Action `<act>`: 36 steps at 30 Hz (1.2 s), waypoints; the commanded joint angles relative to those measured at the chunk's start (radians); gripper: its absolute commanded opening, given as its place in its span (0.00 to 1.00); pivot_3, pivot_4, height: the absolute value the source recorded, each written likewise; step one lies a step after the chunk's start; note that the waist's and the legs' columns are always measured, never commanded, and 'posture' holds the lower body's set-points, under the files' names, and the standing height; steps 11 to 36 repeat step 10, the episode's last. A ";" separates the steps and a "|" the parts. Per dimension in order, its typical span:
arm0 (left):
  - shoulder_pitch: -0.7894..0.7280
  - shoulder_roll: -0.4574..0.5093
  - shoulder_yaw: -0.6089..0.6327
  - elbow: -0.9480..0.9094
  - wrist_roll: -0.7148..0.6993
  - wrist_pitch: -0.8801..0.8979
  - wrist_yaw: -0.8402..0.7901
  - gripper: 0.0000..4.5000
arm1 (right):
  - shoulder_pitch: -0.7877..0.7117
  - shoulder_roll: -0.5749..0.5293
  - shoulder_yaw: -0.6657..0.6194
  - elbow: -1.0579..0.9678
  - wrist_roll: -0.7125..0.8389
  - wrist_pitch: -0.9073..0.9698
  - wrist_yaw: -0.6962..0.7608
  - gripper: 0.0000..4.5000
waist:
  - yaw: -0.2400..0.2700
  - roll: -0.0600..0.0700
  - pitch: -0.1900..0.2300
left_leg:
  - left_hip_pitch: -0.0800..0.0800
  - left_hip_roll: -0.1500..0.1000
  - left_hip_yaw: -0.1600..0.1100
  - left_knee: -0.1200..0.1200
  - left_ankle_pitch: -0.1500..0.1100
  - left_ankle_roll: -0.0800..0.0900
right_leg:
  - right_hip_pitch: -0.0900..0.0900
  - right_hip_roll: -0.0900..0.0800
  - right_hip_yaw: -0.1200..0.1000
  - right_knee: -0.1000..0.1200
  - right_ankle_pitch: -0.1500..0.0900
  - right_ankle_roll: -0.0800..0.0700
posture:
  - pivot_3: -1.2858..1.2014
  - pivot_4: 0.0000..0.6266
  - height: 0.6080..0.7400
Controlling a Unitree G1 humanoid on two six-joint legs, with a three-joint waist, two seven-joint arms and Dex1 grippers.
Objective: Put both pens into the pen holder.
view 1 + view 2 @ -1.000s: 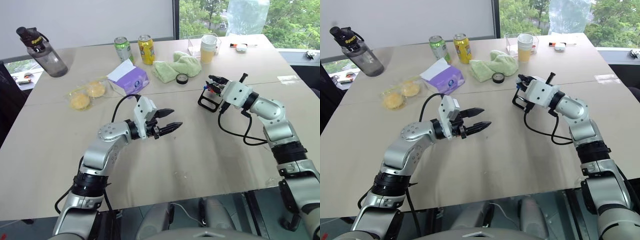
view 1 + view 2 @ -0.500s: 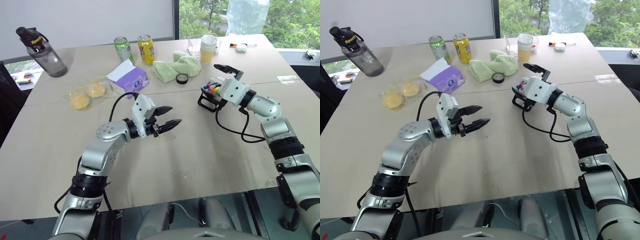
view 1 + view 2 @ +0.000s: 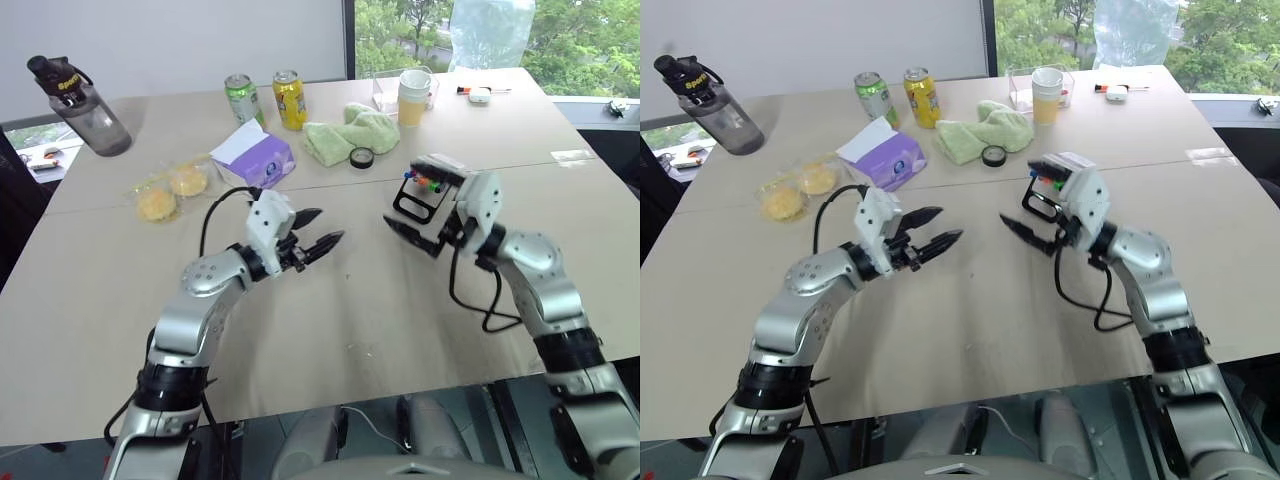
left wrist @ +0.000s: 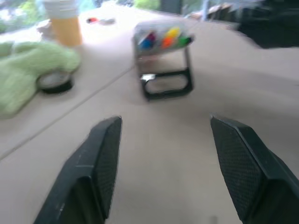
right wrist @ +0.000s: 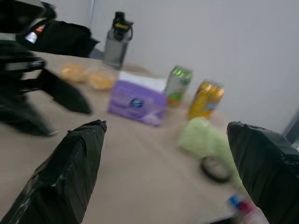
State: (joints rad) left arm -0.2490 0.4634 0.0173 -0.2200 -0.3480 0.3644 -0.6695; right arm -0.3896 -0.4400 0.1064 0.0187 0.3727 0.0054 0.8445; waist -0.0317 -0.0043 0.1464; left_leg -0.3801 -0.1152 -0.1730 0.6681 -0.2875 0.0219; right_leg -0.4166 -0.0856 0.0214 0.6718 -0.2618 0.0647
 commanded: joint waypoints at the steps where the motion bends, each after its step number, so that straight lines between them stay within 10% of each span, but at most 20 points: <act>1: 0.120 0.027 0.051 -0.073 0.037 -0.046 0.034 0.69 | 0.088 -0.049 -0.022 -0.082 0.062 0.073 0.071 0.98 | 0.000 0.000 0.000 | 0.001 0.000 0.001 0.000 0.000 0.000 | 0.000 0.000 0.001 0.000 0.000 0.000 | 0.52 0.24 1.00; 9: 0.328 0.053 0.077 -0.097 0.072 -0.101 0.042 0.69 | 0.240 -0.084 -0.044 -0.065 0.034 0.061 0.098 0.98 | 0.021 0.000 0.000 | 0.003 0.000 0.001 0.000 0.000 0.000 | 0.002 0.000 0.000 0.001 0.000 0.000 | 0.52 0.24 1.00; 36: 0.330 0.053 0.078 -0.101 0.070 -0.101 0.044 0.69 | 0.244 -0.084 -0.044 -0.065 0.031 0.059 0.100 0.98 | 0.021 0.000 0.000 | 0.003 0.000 0.001 0.000 0.000 0.000 | 0.002 0.000 0.001 0.001 0.000 0.000 | 0.52 0.24 1.00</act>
